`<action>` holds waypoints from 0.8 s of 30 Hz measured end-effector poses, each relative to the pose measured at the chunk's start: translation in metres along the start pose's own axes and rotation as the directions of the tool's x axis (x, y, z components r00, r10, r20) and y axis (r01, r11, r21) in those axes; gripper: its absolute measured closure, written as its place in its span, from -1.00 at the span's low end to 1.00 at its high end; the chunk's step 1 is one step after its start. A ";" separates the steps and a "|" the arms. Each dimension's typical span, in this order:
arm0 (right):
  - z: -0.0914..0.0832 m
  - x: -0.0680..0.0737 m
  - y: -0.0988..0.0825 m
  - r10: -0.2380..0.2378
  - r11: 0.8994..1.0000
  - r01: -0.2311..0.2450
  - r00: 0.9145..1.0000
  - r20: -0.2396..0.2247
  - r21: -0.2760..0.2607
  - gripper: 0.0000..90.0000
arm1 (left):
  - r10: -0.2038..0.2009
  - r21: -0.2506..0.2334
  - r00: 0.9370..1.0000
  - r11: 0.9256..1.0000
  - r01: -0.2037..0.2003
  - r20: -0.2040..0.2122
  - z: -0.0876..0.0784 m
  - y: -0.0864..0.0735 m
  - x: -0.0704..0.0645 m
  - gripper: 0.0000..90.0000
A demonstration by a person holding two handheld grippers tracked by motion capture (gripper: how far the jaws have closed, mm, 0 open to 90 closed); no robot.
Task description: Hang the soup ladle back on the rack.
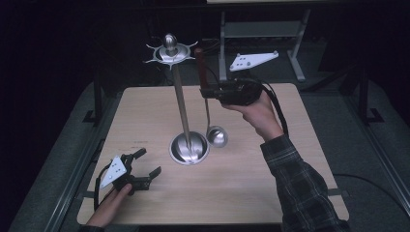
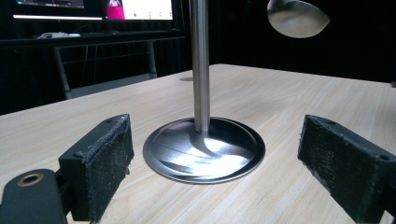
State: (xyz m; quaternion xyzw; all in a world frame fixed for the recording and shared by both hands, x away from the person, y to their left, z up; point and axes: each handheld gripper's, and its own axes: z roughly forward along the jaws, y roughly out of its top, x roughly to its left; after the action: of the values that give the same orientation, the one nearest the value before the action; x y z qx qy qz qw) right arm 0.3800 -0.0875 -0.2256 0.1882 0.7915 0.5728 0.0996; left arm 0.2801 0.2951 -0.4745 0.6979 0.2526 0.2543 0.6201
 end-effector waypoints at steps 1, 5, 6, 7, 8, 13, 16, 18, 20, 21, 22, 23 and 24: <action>0.001 0.000 0.000 -0.004 1.000 0.004 1.000 0.001 0.002 0.64 | -0.001 -0.001 1.000 1.000 0.001 0.000 0.000 0.000 0.000 -0.78; 0.007 -0.001 -0.001 -0.003 1.000 0.003 1.000 0.003 0.017 0.64 | -0.002 -0.006 1.000 1.000 0.002 0.002 0.000 0.000 0.000 -0.78; 0.009 -0.002 -0.001 -0.005 1.000 0.005 1.000 0.004 0.016 0.64 | -0.002 -0.006 1.000 1.000 0.002 0.002 0.000 0.000 0.000 -0.78; 0.010 -0.002 -0.001 -0.004 1.000 0.004 1.000 0.004 0.019 0.64 | -0.002 -0.006 1.000 1.000 0.002 0.002 0.000 0.000 0.000 -0.78; 0.011 -0.002 -0.001 -0.004 1.000 0.004 1.000 0.005 0.021 0.64 | -0.003 -0.007 1.000 1.000 0.003 0.002 0.000 0.000 0.000 -0.78; 0.016 -0.003 -0.002 -0.013 1.000 0.012 1.000 0.009 0.022 0.63 | -0.003 -0.003 1.000 1.000 0.003 0.001 0.000 0.000 0.000 -0.78; 0.018 -0.004 -0.002 -0.011 1.000 0.011 1.000 0.005 0.015 0.60 | -0.001 -0.001 1.000 1.000 0.001 0.001 0.000 0.000 0.000 -0.78; 0.017 -0.004 -0.003 -0.007 1.000 0.007 1.000 0.002 0.005 0.44 | 0.001 0.000 1.000 1.000 -0.001 0.002 0.000 0.000 0.000 -0.78; 0.015 -0.004 -0.004 -0.007 1.000 0.007 1.000 0.009 0.008 0.36 | -0.001 0.000 1.000 1.000 0.001 0.002 0.000 0.000 0.000 -0.78; 0.014 -0.004 -0.006 -0.004 1.000 0.004 1.000 0.018 0.009 0.33 | -0.004 0.001 1.000 1.000 0.004 0.001 0.000 0.000 0.000 -0.78; 0.013 -0.004 -0.007 -0.001 1.000 0.000 1.000 0.020 0.010 0.32 | -0.006 -0.001 1.000 1.000 0.006 -0.001 0.000 0.000 0.000 -0.78; 0.011 -0.005 -0.010 0.006 1.000 -0.006 1.000 0.021 0.010 0.30 | -0.002 -0.002 1.000 1.000 0.002 0.000 0.000 0.000 0.000 -0.78; 0.009 -0.005 -0.012 0.013 1.000 -0.013 1.000 0.024 0.009 0.29 | -0.001 0.000 1.000 1.000 0.001 0.001 0.000 0.000 0.000 -0.79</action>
State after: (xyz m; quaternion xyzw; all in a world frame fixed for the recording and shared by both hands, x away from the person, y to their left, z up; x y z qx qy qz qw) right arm 0.3860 -0.0850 -0.2408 0.2009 0.7916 0.5675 0.1045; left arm 0.2802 0.2950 -0.4746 0.6979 0.2527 0.2537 0.6203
